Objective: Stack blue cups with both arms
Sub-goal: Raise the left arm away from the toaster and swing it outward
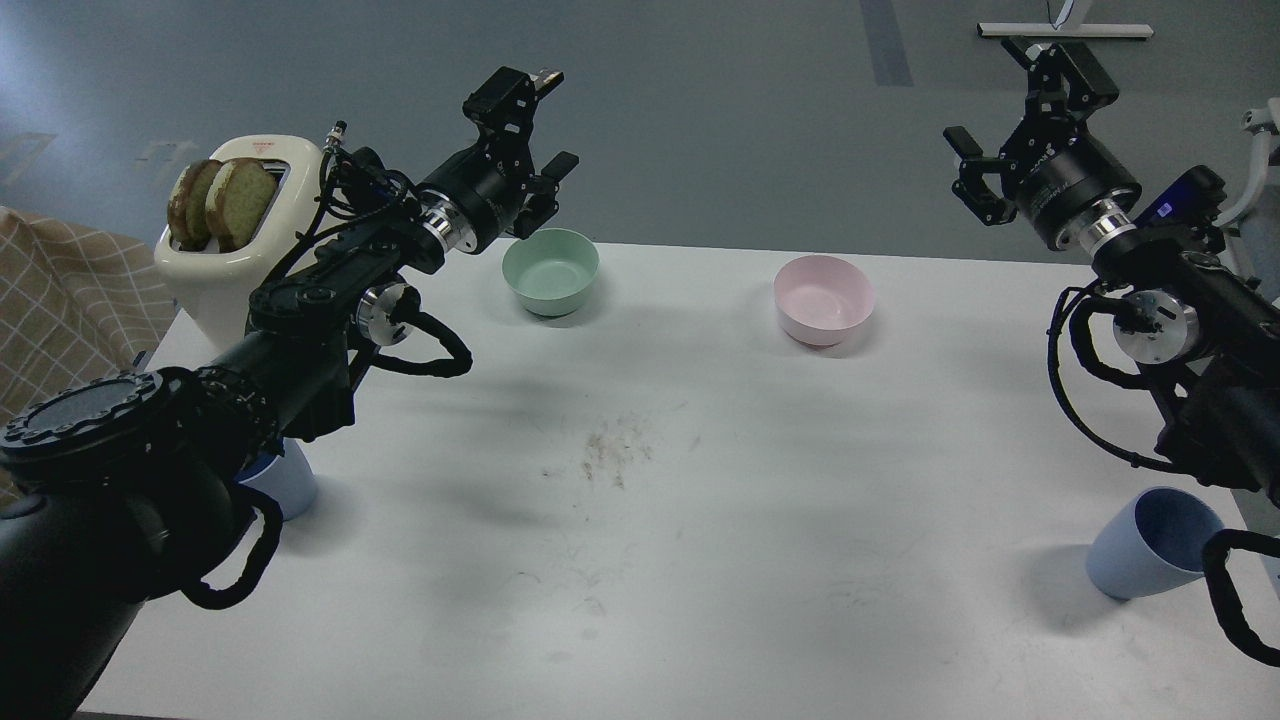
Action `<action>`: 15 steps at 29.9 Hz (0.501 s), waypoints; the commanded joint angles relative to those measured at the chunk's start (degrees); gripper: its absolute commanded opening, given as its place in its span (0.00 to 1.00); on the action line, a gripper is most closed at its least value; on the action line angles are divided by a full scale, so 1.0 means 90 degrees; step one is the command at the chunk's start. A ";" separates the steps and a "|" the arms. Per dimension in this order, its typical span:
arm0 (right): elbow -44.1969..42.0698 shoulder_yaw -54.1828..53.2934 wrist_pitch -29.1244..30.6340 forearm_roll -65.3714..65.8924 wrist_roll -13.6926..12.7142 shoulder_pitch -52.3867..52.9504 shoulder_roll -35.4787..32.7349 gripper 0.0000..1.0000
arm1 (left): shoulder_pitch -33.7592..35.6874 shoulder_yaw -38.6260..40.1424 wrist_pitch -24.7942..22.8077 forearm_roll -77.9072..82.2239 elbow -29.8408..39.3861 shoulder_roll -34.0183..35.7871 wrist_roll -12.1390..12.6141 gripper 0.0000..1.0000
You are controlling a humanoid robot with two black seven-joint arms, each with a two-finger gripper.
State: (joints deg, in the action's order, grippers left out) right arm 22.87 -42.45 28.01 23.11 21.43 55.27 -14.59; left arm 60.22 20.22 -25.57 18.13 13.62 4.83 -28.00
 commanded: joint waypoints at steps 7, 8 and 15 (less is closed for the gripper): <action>-0.0002 0.0000 -0.0001 -0.0009 -0.0017 0.0002 -0.0029 1.00 | 0.0047 -0.0001 -0.0088 -0.0296 0.0058 0.0020 0.0000 0.98; -0.0002 0.0000 -0.0001 -0.0009 -0.0027 0.0011 -0.0058 1.00 | 0.0047 -0.0001 -0.0089 -0.0296 0.0068 0.0020 0.0000 0.98; 0.0008 0.0000 -0.0001 0.0001 -0.0017 0.0021 -0.0087 1.00 | 0.0145 0.0009 -0.0270 -0.0305 0.0078 0.0020 0.0000 0.98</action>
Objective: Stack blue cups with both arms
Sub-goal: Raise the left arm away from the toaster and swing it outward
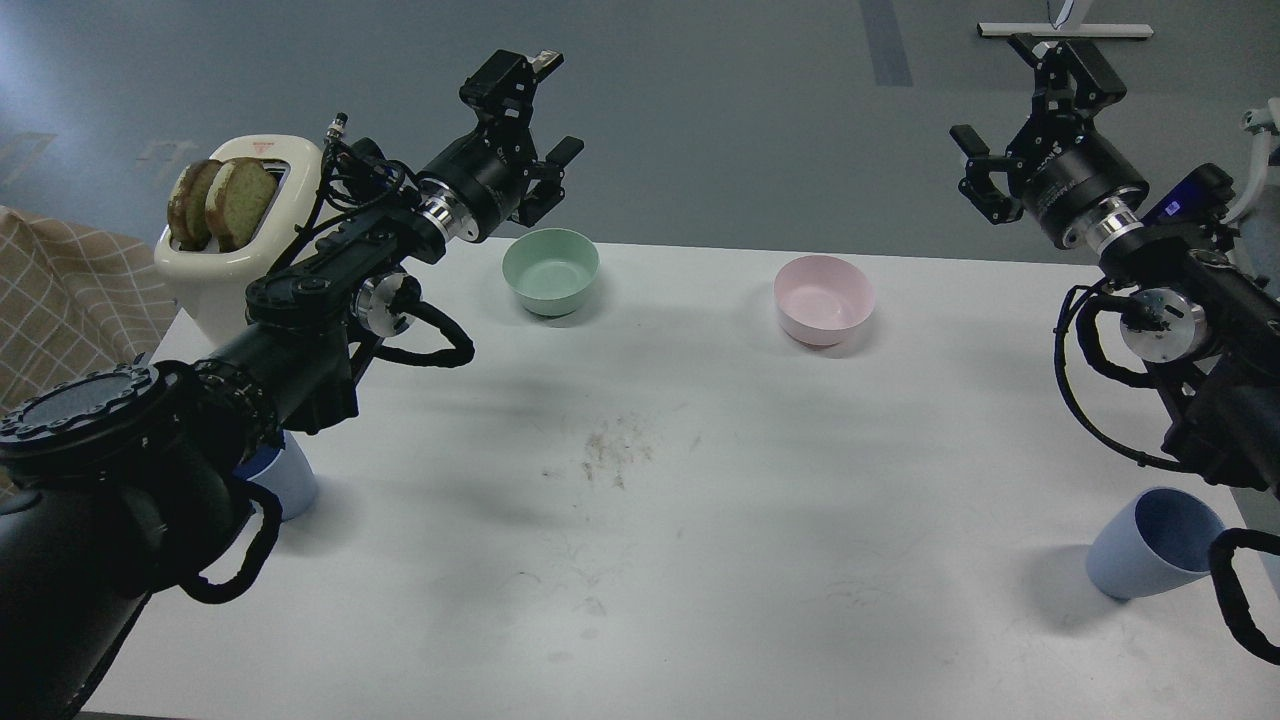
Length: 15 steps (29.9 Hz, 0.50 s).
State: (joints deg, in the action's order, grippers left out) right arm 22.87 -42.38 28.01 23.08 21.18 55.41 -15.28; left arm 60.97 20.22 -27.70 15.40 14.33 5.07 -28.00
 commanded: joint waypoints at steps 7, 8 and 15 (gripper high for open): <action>0.0018 -0.0008 -0.0001 0.0003 0.0019 0.0016 -0.0060 1.00 | 0.0081 0.0009 -0.0033 -0.0012 0.0010 0.0003 0.0000 0.98; 0.0027 -0.0008 -0.0001 0.0003 0.0019 0.0016 -0.0070 1.00 | 0.0081 0.0009 -0.0033 -0.0012 0.0010 -0.0007 0.0000 0.98; 0.0047 -0.0008 -0.0001 0.0013 0.0010 0.0016 -0.0119 1.00 | 0.0139 0.0009 -0.0033 -0.0012 0.0010 -0.0017 0.0000 0.98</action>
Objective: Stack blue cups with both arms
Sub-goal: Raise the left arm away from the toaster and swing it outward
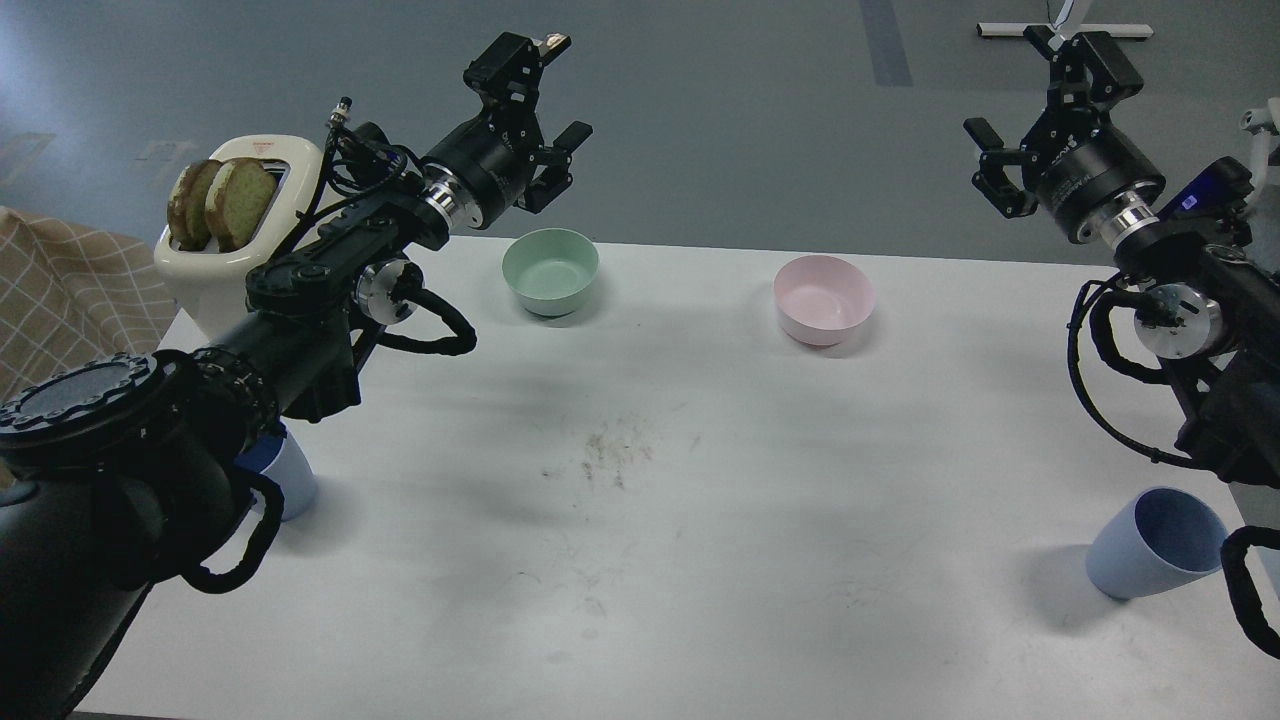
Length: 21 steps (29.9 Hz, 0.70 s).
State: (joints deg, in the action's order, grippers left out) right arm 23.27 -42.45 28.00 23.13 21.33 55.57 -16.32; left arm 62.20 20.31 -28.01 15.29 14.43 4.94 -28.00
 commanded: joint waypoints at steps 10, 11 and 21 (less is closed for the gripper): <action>0.0012 0.0010 0.0000 0.0008 0.0003 -0.0003 0.0006 1.00 | 0.0003 0.0000 0.0001 0.0001 0.0163 0.0007 0.0000 0.98; 0.0012 0.0010 0.0000 0.0008 0.0003 0.0007 0.0006 1.00 | 0.0013 0.0009 0.0001 0.0001 0.0203 0.0017 0.0000 0.98; 0.0022 0.0010 0.0000 0.0008 0.0003 0.0007 -0.0003 1.00 | 0.0149 -0.0039 0.0001 0.0098 0.0349 0.0095 0.0000 0.98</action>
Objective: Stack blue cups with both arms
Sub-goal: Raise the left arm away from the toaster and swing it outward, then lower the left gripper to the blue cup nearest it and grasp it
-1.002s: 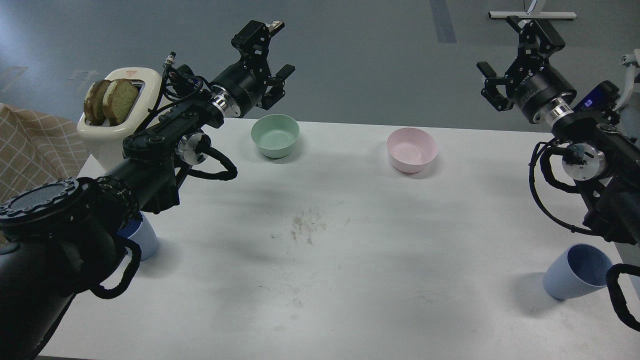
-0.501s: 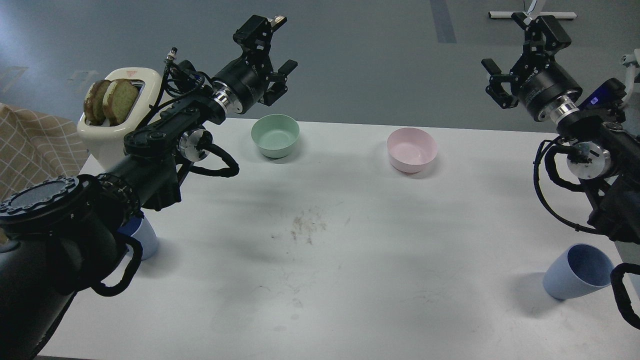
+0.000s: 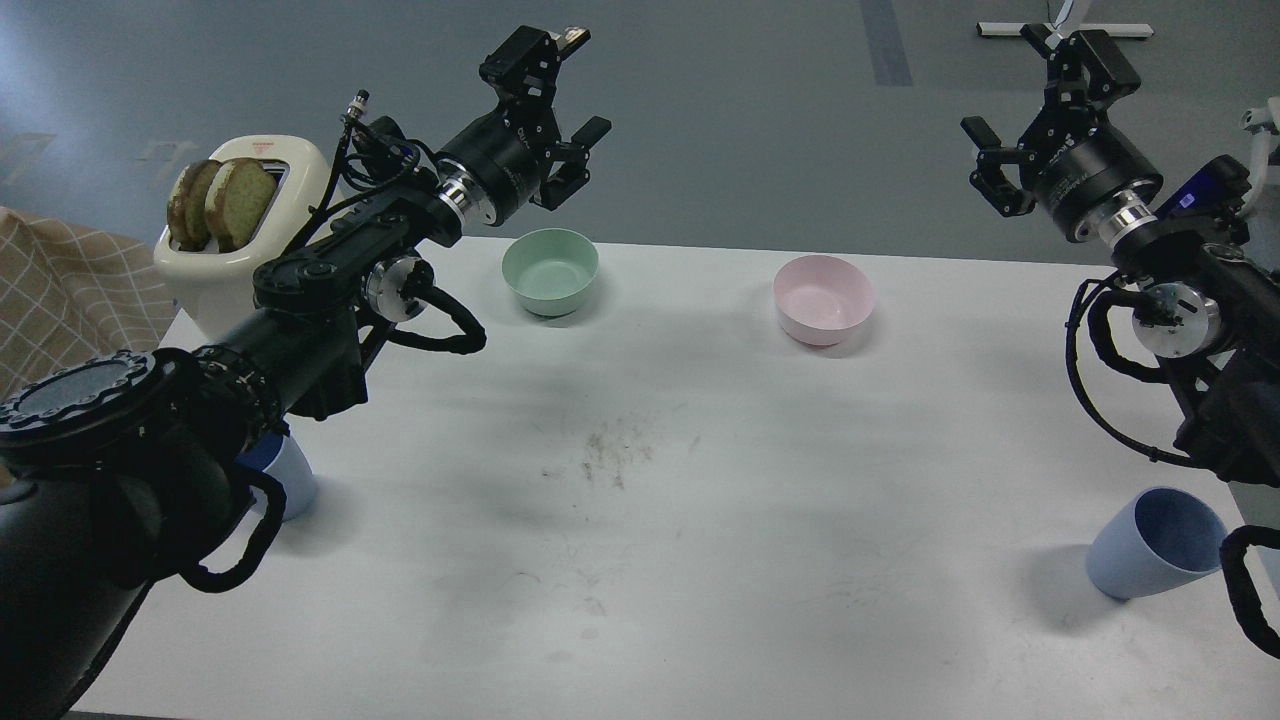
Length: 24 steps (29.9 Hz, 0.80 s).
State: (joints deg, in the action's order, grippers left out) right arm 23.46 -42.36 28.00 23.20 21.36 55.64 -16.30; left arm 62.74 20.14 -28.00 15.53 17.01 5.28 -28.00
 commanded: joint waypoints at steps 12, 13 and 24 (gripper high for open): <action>0.0030 0.0029 0.0000 0.0000 0.0000 0.0009 -0.0133 1.00 | 0.0236 -0.0158 0.0000 0.2717 0.2612 0.2080 0.0000 0.98; 0.0030 0.0029 0.0000 0.0000 0.0000 0.0009 -0.0133 1.00 | 0.0236 -0.0148 0.0000 0.3162 0.3095 0.2495 0.0000 0.98; 0.0040 0.0058 0.0000 0.0000 0.0000 0.0009 -0.0133 1.00 | 0.0304 -0.0128 0.0000 0.6086 0.6809 0.6150 0.0000 0.98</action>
State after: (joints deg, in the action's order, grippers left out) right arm 23.81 -41.85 28.00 23.21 21.36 55.68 -17.47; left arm 65.56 19.18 -28.00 66.25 71.27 52.85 -28.00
